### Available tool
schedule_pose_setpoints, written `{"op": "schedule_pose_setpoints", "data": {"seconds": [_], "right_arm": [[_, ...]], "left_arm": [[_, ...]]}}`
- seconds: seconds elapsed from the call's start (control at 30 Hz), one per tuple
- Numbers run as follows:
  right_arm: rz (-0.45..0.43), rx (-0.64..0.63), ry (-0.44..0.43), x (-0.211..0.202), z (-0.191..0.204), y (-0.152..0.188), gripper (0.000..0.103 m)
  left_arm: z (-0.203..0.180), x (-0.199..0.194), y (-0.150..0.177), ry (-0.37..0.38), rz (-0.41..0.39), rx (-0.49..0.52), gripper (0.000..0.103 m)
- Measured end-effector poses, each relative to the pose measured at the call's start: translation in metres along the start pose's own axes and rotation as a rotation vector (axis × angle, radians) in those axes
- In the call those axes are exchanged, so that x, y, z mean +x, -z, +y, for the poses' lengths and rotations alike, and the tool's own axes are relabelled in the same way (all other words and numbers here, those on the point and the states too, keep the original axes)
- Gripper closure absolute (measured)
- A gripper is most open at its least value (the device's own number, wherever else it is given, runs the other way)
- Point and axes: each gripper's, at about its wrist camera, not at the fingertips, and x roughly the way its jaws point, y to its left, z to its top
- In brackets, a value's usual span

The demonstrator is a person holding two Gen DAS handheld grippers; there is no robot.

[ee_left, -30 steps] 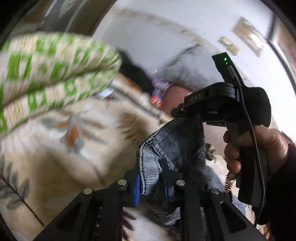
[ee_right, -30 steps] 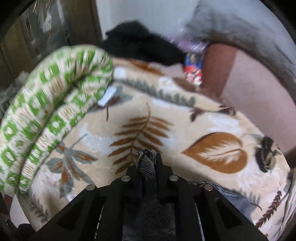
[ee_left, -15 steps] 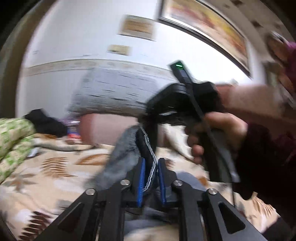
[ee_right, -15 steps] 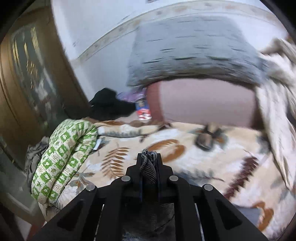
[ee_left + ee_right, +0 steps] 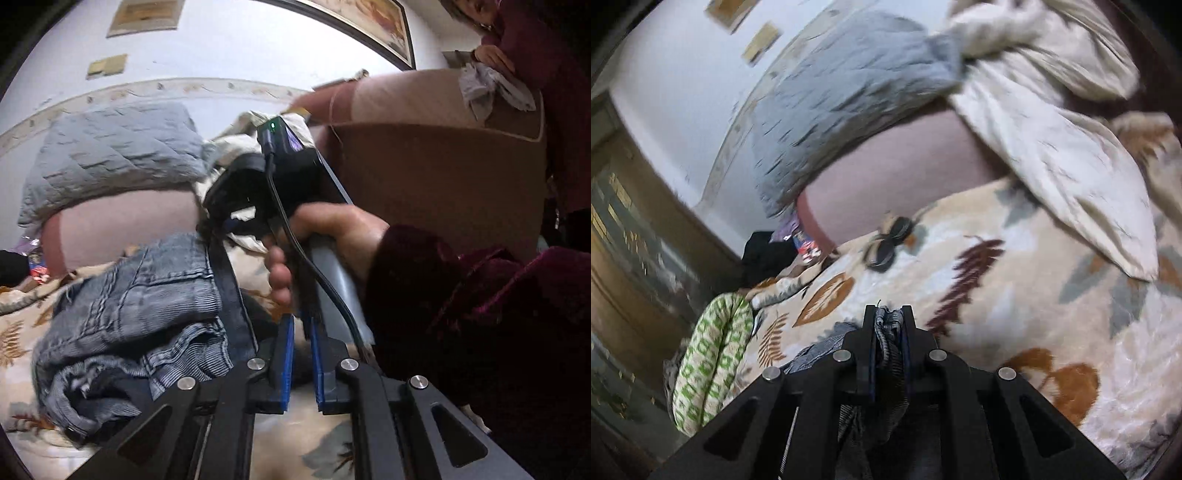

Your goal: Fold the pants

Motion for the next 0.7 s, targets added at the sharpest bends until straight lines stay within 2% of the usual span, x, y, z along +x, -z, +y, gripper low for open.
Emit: {"op": "schedule_pose_setpoints", "data": {"seconds": [0.13, 0.2, 0.33, 0.43, 0.53, 0.57, 0.6, 0.63, 0.67, 0.7], "right_arm": [[-0.054, 0.038, 0.021, -0.011, -0.023, -0.009, 0.092], [-0.064, 0.068, 0.046, -0.013, -0.036, -0.01, 0.101], [-0.008, 0.147, 0.027, -0.017, -0.051, -0.003, 0.098], [0.039, 0.188, -0.06, -0.026, -0.043, 0.005, 0.098], [0.068, 0.168, -0.091, -0.043, -0.023, 0.022, 0.094], [0.085, 0.165, -0.096, -0.05, -0.016, 0.031, 0.086], [0.103, 0.172, -0.107, -0.057, -0.01, 0.042, 0.074], [0.114, 0.178, -0.117, -0.061, -0.006, 0.05, 0.068], [0.129, 0.183, -0.132, -0.068, 0.001, 0.065, 0.057], [0.135, 0.185, -0.142, -0.072, 0.005, 0.073, 0.054]], "left_arm": [[-0.009, 0.012, -0.004, 0.05, 0.017, 0.011, 0.093], [-0.012, 0.012, -0.002, 0.08, 0.022, 0.016, 0.093], [-0.014, -0.004, -0.005, 0.133, 0.019, 0.051, 0.093], [-0.009, -0.037, -0.008, 0.131, -0.012, 0.089, 0.092], [0.014, -0.073, -0.012, 0.056, -0.065, 0.122, 0.092], [0.026, -0.08, -0.015, 0.032, -0.076, 0.124, 0.092], [0.037, -0.087, -0.017, -0.001, -0.085, 0.126, 0.092], [0.052, -0.093, -0.019, -0.047, -0.097, 0.123, 0.092], [0.07, -0.099, -0.022, -0.093, -0.113, 0.112, 0.092], [0.088, -0.105, -0.024, -0.128, -0.13, 0.096, 0.092]]}}
